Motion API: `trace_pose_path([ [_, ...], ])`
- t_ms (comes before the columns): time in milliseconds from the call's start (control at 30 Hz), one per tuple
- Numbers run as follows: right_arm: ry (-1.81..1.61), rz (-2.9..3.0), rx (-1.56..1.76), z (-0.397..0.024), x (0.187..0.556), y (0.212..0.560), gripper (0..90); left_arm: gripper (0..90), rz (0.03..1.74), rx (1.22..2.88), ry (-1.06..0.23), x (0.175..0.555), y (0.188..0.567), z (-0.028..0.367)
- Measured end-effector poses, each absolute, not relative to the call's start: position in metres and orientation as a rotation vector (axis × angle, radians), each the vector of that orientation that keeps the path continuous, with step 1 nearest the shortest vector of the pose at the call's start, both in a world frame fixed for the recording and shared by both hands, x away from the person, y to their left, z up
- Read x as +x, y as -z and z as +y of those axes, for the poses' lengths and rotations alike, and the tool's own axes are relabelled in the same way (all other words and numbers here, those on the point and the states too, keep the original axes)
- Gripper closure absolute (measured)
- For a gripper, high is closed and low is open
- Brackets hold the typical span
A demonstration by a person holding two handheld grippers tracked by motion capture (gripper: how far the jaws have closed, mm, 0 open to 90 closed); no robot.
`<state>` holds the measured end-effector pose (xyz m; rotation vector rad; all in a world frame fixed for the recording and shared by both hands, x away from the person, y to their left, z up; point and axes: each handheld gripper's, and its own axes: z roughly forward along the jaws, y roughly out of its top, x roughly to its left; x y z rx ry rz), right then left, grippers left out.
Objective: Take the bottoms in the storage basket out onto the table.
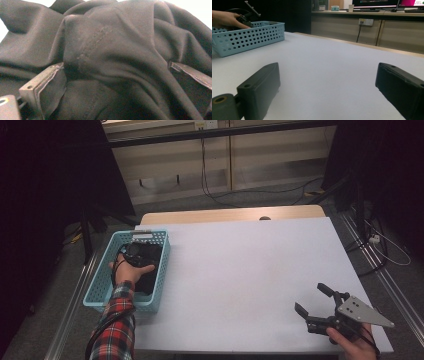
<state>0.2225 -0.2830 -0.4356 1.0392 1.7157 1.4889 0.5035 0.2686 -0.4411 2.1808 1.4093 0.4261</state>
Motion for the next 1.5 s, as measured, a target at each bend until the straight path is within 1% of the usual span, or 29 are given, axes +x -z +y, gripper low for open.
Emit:
trace_pose_path([
  [133, -1.491, 1.720, 1.038, -0.283, 0.222, 0.435, 5.4, 4.4, 1.453, 2.176, -0.421, 0.504, 0.440, 0.267],
  [200, -1.490, 1.718, 1.035, -0.283, 0.222, 0.435, 5.3, 8.2, 1.463, 2.174, -0.419, 0.504, 0.440, 0.265],
  [233, -1.490, 1.717, 1.035, -0.283, 0.222, 0.435, 5.4, 8.2, 1.467, 2.171, -0.413, 0.503, 0.439, 0.265],
  [267, -1.490, 1.717, 1.038, -0.283, 0.222, 0.435, 5.4, 15.0, 1.469, 2.165, -0.412, 0.502, 0.438, 0.265],
  [300, -1.490, 1.717, 1.038, -0.283, 0.222, 0.435, 5.4, 15.0, 1.477, 2.161, -0.407, 0.502, 0.437, 0.265],
  [333, -1.490, 1.717, 1.038, -0.284, 0.222, 0.435, 5.4, 23.1, 1.481, 2.156, -0.403, 0.500, 0.436, 0.265],
  [367, -1.489, 1.717, 1.038, -0.284, 0.222, 0.435, 5.4, 26.3, 1.480, 2.153, -0.403, 0.500, 0.435, 0.264],
  [400, -1.489, 1.717, 1.038, -0.284, 0.222, 0.435, 5.4, 26.3, 1.484, 2.152, -0.405, 0.499, 0.435, 0.264],
  [433, -1.488, 1.717, 1.038, -0.284, 0.222, 0.435, 5.4, 33.7, 1.485, 2.152, -0.397, 0.497, 0.433, 0.263],
  [467, -1.488, 1.717, 1.038, -0.284, 0.222, 0.435, 5.4, 37.3, 1.485, 2.152, -0.397, 0.497, 0.433, 0.263],
  [500, -1.487, 1.717, 1.037, -0.284, 0.222, 0.435, 5.4, 37.3, 1.491, 2.158, -0.391, 0.497, 0.432, 0.263],
  [533, -1.487, 1.718, 1.033, -0.283, 0.222, 0.435, 5.4, 45.1, 1.498, 2.164, -0.366, 0.497, 0.430, 0.262],
  [567, -1.485, 1.720, 1.033, -0.283, 0.222, 0.435, 5.3, 48.6, 1.506, 2.159, -0.354, 0.497, 0.429, 0.261],
  [600, -1.485, 1.720, 1.033, -0.283, 0.222, 0.435, 5.3, 51.8, 1.506, 2.159, -0.354, 0.497, 0.429, 0.261],
  [633, -1.485, 1.722, 1.034, -0.283, 0.222, 0.435, 5.4, 51.8, 1.509, 2.160, -0.339, 0.497, 0.429, 0.261],
  [667, -1.484, 1.722, 1.035, -0.283, 0.223, 0.435, 5.4, 57.8, 1.526, 2.147, -0.308, 0.496, 0.428, 0.262],
  [800, -1.486, 1.719, 1.034, -0.283, 0.223, 0.435, 5.4, 66.8, 1.544, 2.130, -0.272, 0.496, 0.427, 0.265],
  [867, -1.487, 1.719, 1.034, -0.283, 0.223, 0.435, 5.4, 69.1, 1.558, 2.115, -0.273, 0.496, 0.427, 0.265],
  [1033, -1.487, 1.717, 1.036, -0.284, 0.223, 0.435, 5.4, 73.4, 1.573, 2.155, -0.276, 0.498, 0.423, 0.263],
  [1267, -1.492, 1.716, 1.041, -0.285, 0.223, 0.435, 5.4, 75.5, 1.592, 2.153, -0.277, 0.498, 0.417, 0.265],
  [1367, -1.495, 1.713, 1.044, -0.285, 0.222, 0.435, 5.3, 76.0, 1.614, 2.129, -0.248, 0.498, 0.411, 0.271],
  [1500, -1.493, 1.711, 1.043, -0.286, 0.223, 0.435, 5.3, 76.3, 1.617, 2.134, -0.259, 0.498, 0.399, 0.280],
])
